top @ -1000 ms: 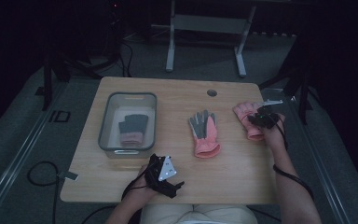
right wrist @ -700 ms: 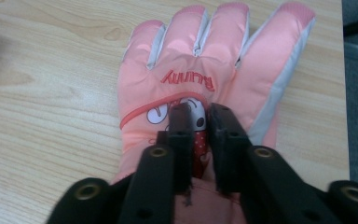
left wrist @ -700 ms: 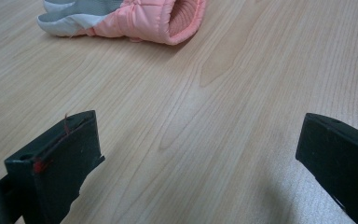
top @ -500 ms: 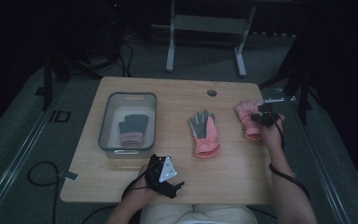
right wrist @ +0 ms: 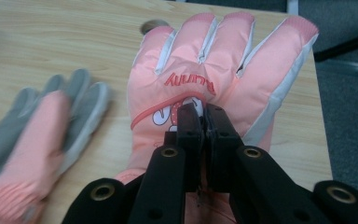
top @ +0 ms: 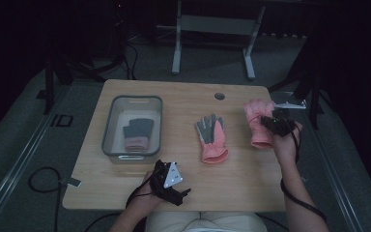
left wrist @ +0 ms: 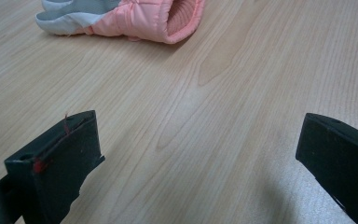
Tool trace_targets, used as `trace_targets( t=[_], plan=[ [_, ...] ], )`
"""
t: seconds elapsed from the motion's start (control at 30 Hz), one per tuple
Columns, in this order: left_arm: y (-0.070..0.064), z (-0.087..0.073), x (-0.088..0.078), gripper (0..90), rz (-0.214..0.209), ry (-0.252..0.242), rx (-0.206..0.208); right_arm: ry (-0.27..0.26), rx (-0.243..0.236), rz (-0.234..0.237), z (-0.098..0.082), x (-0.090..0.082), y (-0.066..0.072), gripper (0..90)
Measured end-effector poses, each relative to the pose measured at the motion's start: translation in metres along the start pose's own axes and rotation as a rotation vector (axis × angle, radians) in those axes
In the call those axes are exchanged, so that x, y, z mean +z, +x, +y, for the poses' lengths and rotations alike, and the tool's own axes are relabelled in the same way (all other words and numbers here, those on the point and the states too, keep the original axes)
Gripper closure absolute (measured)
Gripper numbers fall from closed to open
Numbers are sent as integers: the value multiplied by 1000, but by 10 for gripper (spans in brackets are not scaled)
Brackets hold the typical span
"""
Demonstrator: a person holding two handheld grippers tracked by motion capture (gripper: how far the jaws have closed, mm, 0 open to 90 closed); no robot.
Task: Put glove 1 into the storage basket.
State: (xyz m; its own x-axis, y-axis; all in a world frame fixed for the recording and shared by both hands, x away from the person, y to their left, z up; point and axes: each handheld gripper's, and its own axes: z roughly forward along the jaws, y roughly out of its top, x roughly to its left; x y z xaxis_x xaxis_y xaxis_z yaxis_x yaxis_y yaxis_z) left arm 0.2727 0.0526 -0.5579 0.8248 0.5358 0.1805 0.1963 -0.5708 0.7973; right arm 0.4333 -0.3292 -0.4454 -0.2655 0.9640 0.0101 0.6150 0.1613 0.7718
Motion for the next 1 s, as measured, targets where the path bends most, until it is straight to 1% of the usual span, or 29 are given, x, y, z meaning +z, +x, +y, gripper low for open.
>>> trace_targets(
  t=[0.03,0.1,0.13,0.2,0.3,0.37,0.5,0.57,0.6,0.63,0.67,0.73,0.77,0.83,0.87,0.93,1.0],
  plan=[
    [0,0,0,0,-3,0,-1,-2,2,12,-2,-4,4,862],
    [-1,0,0,0,2,3,4,-12,-13,19,-7,-11,12,861],
    [-1,0,0,0,2,3,4,-9,-9,19,-9,-14,15,862],
    [0,0,0,0,3,3,1,-17,-11,5,-15,-17,20,862],
    [-1,0,0,0,3,5,7,-22,4,13,-25,-19,24,863],
    [-1,0,1,0,2,7,8,-17,-2,9,-31,-15,27,862],
    [-1,0,0,0,3,5,6,5,12,15,-37,-4,27,862],
    [0,-1,0,0,0,6,1,21,6,1,-38,3,28,862],
    [0,-1,-1,0,0,2,-1,33,13,12,-39,7,28,862],
    [1,-1,-1,0,0,1,-2,35,18,15,-40,11,28,862],
    [1,-1,-1,0,1,1,-2,43,12,3,-41,14,29,862],
    [1,-1,-1,0,4,2,-2,54,27,16,-42,22,28,862],
    [1,-1,-1,0,2,1,-3,54,22,3,-43,25,28,862],
    [1,-1,-1,0,5,1,-3,61,32,4,-45,31,28,862],
    [1,-1,-1,0,3,3,-3,64,24,-8,-46,33,29,862],
    [1,-2,-1,0,5,7,-3,75,31,-11,-47,39,28,862],
    [1,-2,-1,0,5,5,0,84,23,-26,-50,45,28,861]
  ],
)
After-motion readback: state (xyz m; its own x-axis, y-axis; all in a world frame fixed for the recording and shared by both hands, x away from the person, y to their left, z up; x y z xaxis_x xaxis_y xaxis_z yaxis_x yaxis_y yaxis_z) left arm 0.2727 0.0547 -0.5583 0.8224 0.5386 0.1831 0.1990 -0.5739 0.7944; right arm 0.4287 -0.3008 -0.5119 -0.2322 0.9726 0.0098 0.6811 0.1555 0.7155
